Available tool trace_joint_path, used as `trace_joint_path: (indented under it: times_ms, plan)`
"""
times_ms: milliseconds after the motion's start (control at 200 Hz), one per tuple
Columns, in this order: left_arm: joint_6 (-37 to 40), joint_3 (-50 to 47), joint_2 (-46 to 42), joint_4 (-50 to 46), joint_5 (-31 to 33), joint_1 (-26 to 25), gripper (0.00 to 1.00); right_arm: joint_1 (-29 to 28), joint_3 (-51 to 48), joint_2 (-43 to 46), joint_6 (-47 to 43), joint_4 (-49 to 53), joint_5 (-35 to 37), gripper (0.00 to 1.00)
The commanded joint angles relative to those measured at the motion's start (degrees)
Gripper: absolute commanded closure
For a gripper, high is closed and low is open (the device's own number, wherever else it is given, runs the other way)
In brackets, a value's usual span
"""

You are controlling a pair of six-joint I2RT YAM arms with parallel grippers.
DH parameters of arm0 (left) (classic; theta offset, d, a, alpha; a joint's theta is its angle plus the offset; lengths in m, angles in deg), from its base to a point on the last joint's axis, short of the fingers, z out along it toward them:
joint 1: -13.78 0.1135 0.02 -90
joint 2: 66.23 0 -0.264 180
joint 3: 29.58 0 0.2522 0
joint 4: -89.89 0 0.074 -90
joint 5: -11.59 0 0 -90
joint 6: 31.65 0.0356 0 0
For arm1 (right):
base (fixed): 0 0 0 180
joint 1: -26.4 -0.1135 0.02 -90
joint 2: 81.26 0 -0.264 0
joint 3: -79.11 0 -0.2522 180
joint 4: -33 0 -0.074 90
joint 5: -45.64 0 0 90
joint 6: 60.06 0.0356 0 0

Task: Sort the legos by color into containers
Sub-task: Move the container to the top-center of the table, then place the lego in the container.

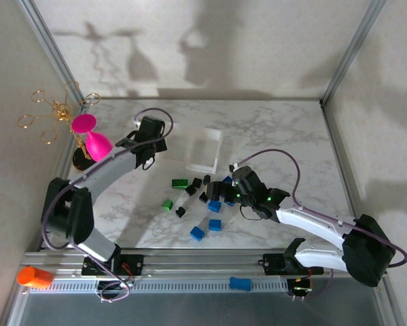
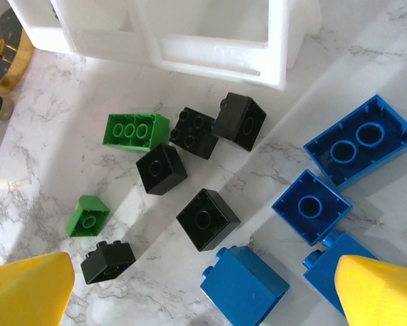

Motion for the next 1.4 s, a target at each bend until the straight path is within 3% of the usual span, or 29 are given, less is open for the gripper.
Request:
trace_joint_path:
  times_ms: [0,365,531,831,986,1222,1397]
  plan:
    - [3.3,4.7,3.2,-1.8,2.1,2.0,0.91,-0.4,1.4,2.0,0.1,1.3,2.2,0.01]
    - [3.3,9.6,13.5,-0.5,-1.8,5.4,0.91,-0.5,1.1,3.0,0.0,2.2,3.3,0.01]
    - [1.9,8.8,15.0,1.1,-6.7,5.3,0.9,-0.4,1.1,3.2,-0.2,2.4,3.8,0.01]
    - [-4.0,8.2,16.3,4.6,-14.5,1.2,0.9,-0.3,1.8,2.6,-0.7,2.1,3.8,0.01]
    - [-5.3,9.8,18.0,4.8,-13.5,-1.0,0.88,-0.3,2.0,3.1,-0.8,2.2,3.8,0.01]
    - [-3.5,10.6,19.3,3.1,-8.1,0.6,0.85,0.0,1.1,4.7,-0.9,3.1,4.7,0.01]
    - [-2.5,12.7,22.0,2.7,-8.3,0.7,0.82,0.5,1.1,4.6,-1.0,3.1,4.7,0.01]
